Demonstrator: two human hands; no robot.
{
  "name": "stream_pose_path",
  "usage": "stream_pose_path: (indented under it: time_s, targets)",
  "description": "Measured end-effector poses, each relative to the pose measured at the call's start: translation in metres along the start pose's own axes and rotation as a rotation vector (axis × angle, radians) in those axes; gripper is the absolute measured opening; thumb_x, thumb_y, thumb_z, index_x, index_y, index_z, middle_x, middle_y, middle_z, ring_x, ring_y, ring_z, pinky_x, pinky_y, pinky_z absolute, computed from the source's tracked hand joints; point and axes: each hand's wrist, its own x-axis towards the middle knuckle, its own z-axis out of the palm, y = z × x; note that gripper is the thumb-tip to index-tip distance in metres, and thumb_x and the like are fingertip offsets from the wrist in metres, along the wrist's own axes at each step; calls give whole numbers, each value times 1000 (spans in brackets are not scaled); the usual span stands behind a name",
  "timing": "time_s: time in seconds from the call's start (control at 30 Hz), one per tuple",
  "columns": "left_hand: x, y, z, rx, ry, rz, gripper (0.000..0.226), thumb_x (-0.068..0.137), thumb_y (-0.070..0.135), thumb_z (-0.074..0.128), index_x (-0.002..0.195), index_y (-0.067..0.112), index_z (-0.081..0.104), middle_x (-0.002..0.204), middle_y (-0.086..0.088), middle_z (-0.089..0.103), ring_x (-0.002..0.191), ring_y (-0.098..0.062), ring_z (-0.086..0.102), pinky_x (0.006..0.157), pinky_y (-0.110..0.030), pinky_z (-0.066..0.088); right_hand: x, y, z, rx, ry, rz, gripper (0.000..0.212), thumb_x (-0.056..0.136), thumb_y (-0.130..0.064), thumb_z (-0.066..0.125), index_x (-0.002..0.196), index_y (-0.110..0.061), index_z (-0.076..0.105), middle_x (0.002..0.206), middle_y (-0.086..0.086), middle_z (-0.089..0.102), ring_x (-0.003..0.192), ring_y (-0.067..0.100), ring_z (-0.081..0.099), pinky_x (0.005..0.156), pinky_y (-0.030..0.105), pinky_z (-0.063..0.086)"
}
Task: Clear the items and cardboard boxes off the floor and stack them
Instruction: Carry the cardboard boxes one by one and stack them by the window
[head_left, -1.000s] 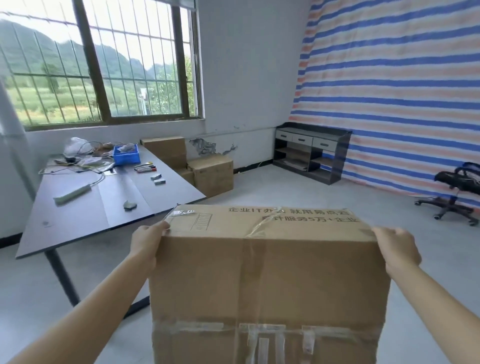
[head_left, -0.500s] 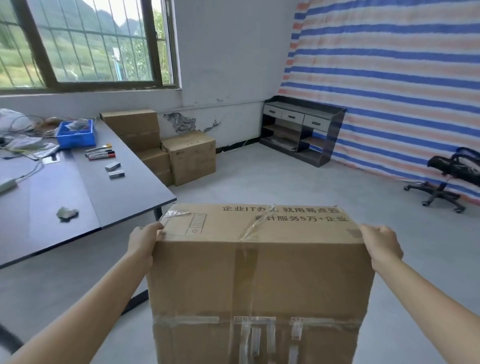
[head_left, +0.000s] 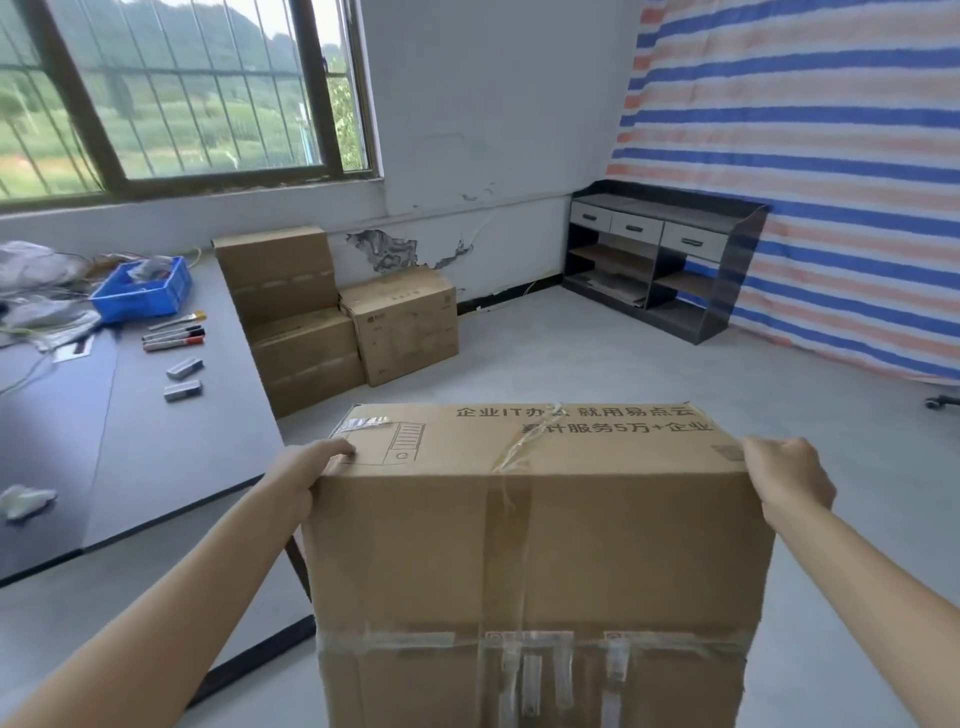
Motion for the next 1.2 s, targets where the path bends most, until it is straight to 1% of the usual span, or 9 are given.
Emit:
stream_pose_path:
  time_s: [0.1, 0.23, 0.33, 0.5, 0.63, 0.77, 0.97, 1.1, 1.2]
  targets:
    - [23, 13, 27, 3, 52, -42, 39, 76, 19, 71, 109, 5, 53, 109, -16, 57, 98, -28, 54, 89, -38, 45, 50, -20, 25, -3, -56, -21, 18, 86, -20, 48, 72, -8, 47, 72, 11, 54, 73, 31, 47, 66, 33, 38]
    - [46, 27, 52, -21, 125, -49, 36, 80, 19, 67, 110, 6, 51, 104, -14, 52, 94, -28, 50, 82, -36, 41, 99, -38, 62, -7, -144, -29, 18, 86, -24, 49, 77, -9, 55, 67, 8, 54, 63, 27, 47, 56, 30, 34]
    - [69, 39, 69, -29, 186, -21, 38, 80, 22, 67, 112, 6, 54, 102, -13, 52, 95, -27, 50, 82, -37, 41, 129, -54, 87, 38, -170, 4, 18, 86, -24, 49, 78, -8, 54, 69, 8, 54, 72, 30, 49, 52, 28, 32]
    - [115, 60, 91, -77, 202, -4, 29, 84, 22, 63, 108, 9, 52, 102, -13, 50, 94, -27, 47, 80, -36, 37, 166, -90, 124, 73, -169, 13, 25, 86, -18, 48, 63, -10, 47, 66, 8, 50, 75, 31, 48, 52, 30, 31]
    - [163, 82, 104, -142, 187, -20, 44, 84, 21, 63, 122, 2, 52, 107, -13, 51, 96, -27, 48, 80, -34, 36, 198, -134, 159, 5, -162, -56, 15, 90, -20, 46, 83, -7, 52, 77, 9, 53, 81, 31, 47, 65, 32, 35]
    - [215, 115, 127, -151, 138, -45, 40, 85, 17, 61, 121, 0, 53, 107, -14, 49, 95, -28, 47, 80, -32, 35, 233, -171, 199, -91, -121, -116, 16, 91, -24, 46, 85, -10, 52, 82, 10, 55, 82, 31, 50, 70, 37, 42]
    - [293, 162, 154, -197, 108, -45, 44, 87, 16, 59, 127, 0, 49, 108, -13, 48, 81, -24, 48, 74, -29, 36, 278, -213, 259, -98, -83, -120, 14, 91, -24, 48, 90, -10, 49, 79, 9, 52, 82, 32, 48, 66, 35, 38]
    - [332, 187, 161, -186, 150, -58, 43, 86, 14, 58, 126, 1, 48, 112, -14, 47, 93, -28, 46, 78, -31, 36, 307, -230, 300, -84, -133, -78, 16, 91, -21, 49, 90, -5, 53, 68, 7, 49, 77, 33, 48, 65, 33, 37]
    - [367, 212, 165, -192, 190, -52, 45, 86, 15, 58, 127, 1, 49, 114, -15, 50, 89, -28, 50, 71, -29, 40, 335, -256, 342, -82, -179, -93, 17, 89, -20, 49, 89, -4, 56, 67, 7, 49, 76, 33, 50, 64, 32, 38]
